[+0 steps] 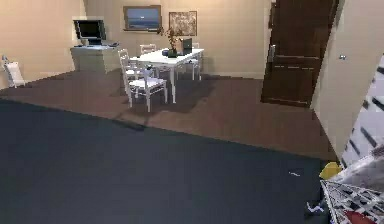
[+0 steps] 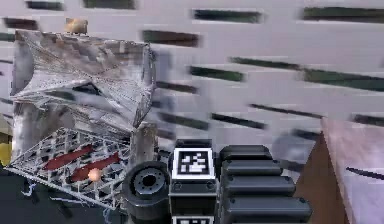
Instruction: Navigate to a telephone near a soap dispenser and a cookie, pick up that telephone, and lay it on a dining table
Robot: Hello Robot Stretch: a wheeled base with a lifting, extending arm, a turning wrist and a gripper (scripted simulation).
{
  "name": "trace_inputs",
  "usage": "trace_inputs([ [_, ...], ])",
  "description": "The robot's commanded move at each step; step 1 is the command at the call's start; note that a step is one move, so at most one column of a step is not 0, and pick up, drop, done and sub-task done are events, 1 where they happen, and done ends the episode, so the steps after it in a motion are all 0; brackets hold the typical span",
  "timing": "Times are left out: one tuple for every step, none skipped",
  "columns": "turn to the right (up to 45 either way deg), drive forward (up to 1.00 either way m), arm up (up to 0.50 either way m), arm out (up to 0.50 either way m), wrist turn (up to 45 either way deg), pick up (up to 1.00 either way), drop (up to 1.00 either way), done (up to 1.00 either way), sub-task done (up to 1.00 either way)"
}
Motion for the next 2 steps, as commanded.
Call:
trace_inputs([
  [-36.0,0.0,0.0,0.0,0.0,0.0,0.0,0.0,0.0],
  [0.0,0.5,0.0,0.0,0.0,0.0,0.0,0.0,0.0],
])
